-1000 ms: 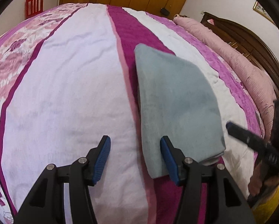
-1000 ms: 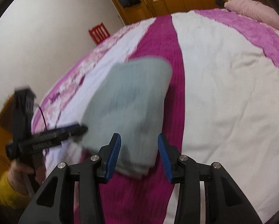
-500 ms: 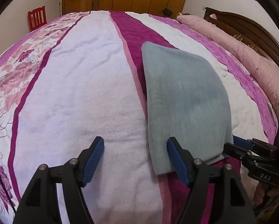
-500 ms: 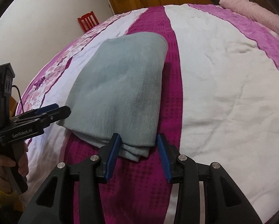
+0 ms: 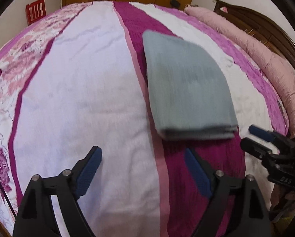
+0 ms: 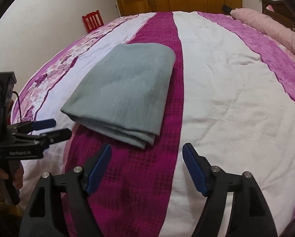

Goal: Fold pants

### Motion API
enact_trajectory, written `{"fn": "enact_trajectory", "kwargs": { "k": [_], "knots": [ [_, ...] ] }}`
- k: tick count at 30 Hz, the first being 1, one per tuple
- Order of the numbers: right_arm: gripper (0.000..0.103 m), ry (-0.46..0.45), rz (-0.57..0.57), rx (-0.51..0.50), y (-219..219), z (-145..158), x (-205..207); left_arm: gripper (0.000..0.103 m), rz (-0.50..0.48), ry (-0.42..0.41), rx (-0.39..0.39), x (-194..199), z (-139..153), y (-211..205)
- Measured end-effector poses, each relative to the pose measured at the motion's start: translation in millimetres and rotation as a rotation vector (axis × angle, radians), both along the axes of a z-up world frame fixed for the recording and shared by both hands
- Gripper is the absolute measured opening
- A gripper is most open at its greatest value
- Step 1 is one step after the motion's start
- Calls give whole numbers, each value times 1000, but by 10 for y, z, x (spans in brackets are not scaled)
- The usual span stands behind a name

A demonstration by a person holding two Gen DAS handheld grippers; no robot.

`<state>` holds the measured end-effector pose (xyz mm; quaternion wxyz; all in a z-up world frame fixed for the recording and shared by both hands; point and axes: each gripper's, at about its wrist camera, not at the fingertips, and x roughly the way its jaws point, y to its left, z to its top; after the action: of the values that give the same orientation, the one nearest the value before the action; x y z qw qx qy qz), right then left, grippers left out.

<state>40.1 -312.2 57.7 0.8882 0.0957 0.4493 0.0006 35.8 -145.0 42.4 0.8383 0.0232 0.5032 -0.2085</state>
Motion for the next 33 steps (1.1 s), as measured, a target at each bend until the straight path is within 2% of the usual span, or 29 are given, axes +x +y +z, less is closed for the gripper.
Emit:
{"fn": "enact_trajectory", "kwargs": {
  "k": [3, 5, 11, 16, 21, 27, 33],
  "knots": [
    [79, 1, -17, -11, 2, -9, -60, 95, 5, 5, 17, -58, -79, -23],
    [79, -2, -35, -20, -10, -20, -108, 103, 11, -1, 20, -88, -104, -41],
    [79, 44, -85, -41, -10, -147, -180, 103, 18, -46, 39, -139, -153, -123],
    [80, 93, -105, -74, 1, -342, -130, 103, 59, -28, 58, -107, -250, -146],
    [91, 91, -117, -72, 29, -405, -88, 103, 62, -39, 142, -106, -318, -257],
    [100, 77, -123, -85, 94, -448, -69, 103, 72, -40, 149, -99, -342, -263],
    [103, 73, -111, -97, 119, -469, -52, 103, 68, -43, 152, -95, -352, -275]
  ]
}}
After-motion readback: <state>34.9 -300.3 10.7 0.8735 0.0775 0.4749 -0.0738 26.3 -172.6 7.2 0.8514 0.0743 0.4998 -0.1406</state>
